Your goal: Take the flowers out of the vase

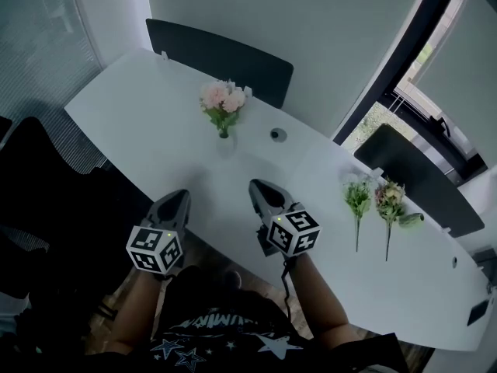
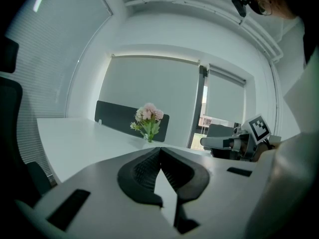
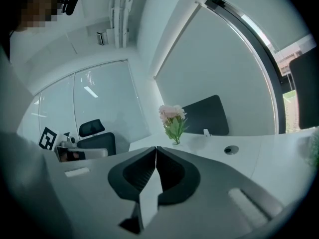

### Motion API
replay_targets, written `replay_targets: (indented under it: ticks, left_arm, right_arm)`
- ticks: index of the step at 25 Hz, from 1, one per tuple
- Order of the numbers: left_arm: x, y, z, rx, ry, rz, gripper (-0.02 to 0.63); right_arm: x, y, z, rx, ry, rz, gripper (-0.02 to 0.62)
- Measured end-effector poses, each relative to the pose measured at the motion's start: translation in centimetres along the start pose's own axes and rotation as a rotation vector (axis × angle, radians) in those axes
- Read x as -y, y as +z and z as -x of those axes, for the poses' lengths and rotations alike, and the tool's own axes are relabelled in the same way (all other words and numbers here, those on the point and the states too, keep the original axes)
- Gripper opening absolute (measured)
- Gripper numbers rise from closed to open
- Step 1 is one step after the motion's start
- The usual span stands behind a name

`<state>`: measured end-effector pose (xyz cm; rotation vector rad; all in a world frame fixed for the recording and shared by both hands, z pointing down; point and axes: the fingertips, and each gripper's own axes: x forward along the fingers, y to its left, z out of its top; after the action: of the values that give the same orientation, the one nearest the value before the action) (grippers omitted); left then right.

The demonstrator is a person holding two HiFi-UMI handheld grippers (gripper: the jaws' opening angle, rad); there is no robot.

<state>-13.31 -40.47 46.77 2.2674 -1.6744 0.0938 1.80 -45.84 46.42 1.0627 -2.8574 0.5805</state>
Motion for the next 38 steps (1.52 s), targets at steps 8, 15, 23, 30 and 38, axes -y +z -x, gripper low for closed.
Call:
replay_targets:
  ticks: [8, 15, 23, 30, 38]
  left_arm:
    - [-2.7, 0.8, -1.6, -0.009, -0.01, 0.0, 0.009]
    - [-4.0, 1.2, -5.9, -0.042, -0.082, -0.026, 0.009]
    - [-5.5, 1.4, -10.4, -0.062, -0.162, -0.059, 0.009]
    - [-6.1, 0.5, -13.8, -0.109, -0.236, -0.064, 0.009]
    - [-6.0, -0.7, -16.1, -0.153, -0.29, -0.069, 0.011]
  right_arm:
    - [0.3, 0.2, -3.4, -0.009, -0.02, -0.024, 0.003]
    - [1.8, 1.2, -5.7, -0.005, -0.058, -0.034, 0.005]
    - [4.0, 1.6, -9.2, -0.016, -0.087, -0.062, 0.166]
    - [5.9, 1.8, -12.3, -0.022, -0.122, -0.075, 0.257]
    - [6.4, 1.4, -15.4, -0.075, -0.064, -0.076, 0.288]
